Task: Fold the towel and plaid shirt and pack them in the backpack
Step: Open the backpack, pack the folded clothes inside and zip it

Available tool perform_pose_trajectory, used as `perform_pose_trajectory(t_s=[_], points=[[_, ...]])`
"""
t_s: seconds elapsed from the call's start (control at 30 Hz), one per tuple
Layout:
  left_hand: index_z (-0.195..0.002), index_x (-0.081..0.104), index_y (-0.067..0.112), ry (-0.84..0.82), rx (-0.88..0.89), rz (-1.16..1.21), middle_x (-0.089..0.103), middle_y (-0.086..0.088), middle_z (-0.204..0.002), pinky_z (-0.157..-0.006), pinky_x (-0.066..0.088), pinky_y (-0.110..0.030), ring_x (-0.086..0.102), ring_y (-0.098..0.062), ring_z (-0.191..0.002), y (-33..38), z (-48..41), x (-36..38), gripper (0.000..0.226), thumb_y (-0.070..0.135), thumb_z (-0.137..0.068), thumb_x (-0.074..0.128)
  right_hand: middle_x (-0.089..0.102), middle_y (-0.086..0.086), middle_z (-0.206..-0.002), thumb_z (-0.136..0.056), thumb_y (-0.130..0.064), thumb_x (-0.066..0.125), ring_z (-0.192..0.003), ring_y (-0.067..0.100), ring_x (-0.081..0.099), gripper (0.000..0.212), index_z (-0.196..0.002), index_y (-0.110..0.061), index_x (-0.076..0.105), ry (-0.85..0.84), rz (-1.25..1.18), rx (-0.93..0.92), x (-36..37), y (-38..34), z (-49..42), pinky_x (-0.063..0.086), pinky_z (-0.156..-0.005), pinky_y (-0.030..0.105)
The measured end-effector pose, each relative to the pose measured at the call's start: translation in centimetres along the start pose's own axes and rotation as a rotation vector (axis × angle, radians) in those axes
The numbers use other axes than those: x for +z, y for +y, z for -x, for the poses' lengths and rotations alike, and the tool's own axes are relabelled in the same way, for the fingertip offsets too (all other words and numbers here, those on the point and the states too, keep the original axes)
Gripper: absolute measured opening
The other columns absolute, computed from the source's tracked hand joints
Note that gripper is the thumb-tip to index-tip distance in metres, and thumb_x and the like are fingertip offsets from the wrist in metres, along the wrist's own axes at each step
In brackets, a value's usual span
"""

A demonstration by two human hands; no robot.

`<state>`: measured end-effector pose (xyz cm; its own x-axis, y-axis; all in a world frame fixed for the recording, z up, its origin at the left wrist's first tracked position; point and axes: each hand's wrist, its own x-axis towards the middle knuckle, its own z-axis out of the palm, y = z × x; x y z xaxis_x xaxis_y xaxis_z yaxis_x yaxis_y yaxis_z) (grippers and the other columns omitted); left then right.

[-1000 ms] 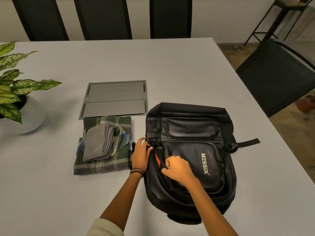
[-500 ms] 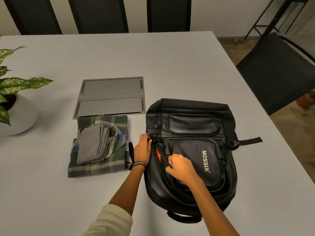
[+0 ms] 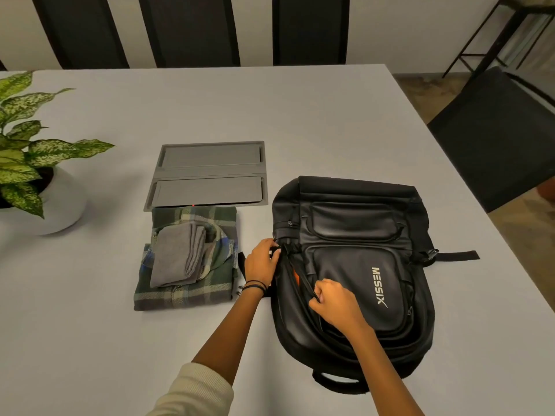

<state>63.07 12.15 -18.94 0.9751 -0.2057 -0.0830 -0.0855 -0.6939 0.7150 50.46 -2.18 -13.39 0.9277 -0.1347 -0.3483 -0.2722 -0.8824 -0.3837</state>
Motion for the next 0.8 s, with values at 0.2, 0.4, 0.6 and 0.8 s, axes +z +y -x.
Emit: perform_pose_trajectory(t_s=[0.2, 0.4, 0.6, 0.8], points=[[-0.119, 0.057, 0.018, -0.098, 0.021, 0.03, 0.059, 0.001, -0.123, -0.078, 0.048, -0.024, 0.064, -0.016, -0.093, -0.8, 1.1, -2.2, 0.026, 0.018, -0.093, 0.052, 0.056, -0.004, -0.078, -0.088, -0.034, 0.055, -0.066, 0.01, 0.051, 0.021, -0.074, -0.019, 0.048, 0.054, -0.114, 0.057, 1.5, -0.2, 0.5, 0.039, -0.058, 0.021], [-0.113, 0.06, 0.018, -0.029, 0.042, 0.13, 0.063, -0.002, -0.111, -0.078, 0.047, -0.019, 0.057, -0.011, -0.085, -2.7, 2.0, -6.1, 0.021, 0.018, -0.094, 0.05, 0.055, -0.003, -0.076, -0.094, -0.034, 0.047, -0.062, 0.009, 0.053, 0.028, -0.077, -0.015, 0.058, 0.422, -0.307, 0.073, 2.9, -2.5, 0.6, 0.042, -0.061, 0.02], [-0.107, 0.062, 0.022, 0.03, 0.084, 0.289, 0.064, 0.002, -0.109, -0.081, 0.056, -0.03, 0.063, -0.012, -0.091, -5.9, 2.3, -11.4, 0.018, 0.017, -0.094, 0.051, 0.059, -0.003, -0.091, -0.092, -0.022, 0.052, -0.08, 0.013, 0.057, 0.012, -0.091, -0.016, 0.062, 0.483, -0.299, -0.023, 4.4, -7.1, -1.1, 0.041, -0.08, 0.027], [-0.106, 0.061, 0.021, 0.128, 0.037, 0.347, 0.064, 0.0, -0.105, -0.08, 0.056, -0.03, 0.064, -0.013, -0.09, -8.8, 2.8, -15.9, 0.017, 0.015, -0.094, 0.05, 0.059, 0.0, -0.108, -0.093, -0.024, 0.052, -0.095, 0.017, 0.059, 0.018, -0.105, -0.015, 0.061, 0.401, -0.36, -0.106, 5.5, -11.7, -3.6, 0.046, -0.086, 0.035]])
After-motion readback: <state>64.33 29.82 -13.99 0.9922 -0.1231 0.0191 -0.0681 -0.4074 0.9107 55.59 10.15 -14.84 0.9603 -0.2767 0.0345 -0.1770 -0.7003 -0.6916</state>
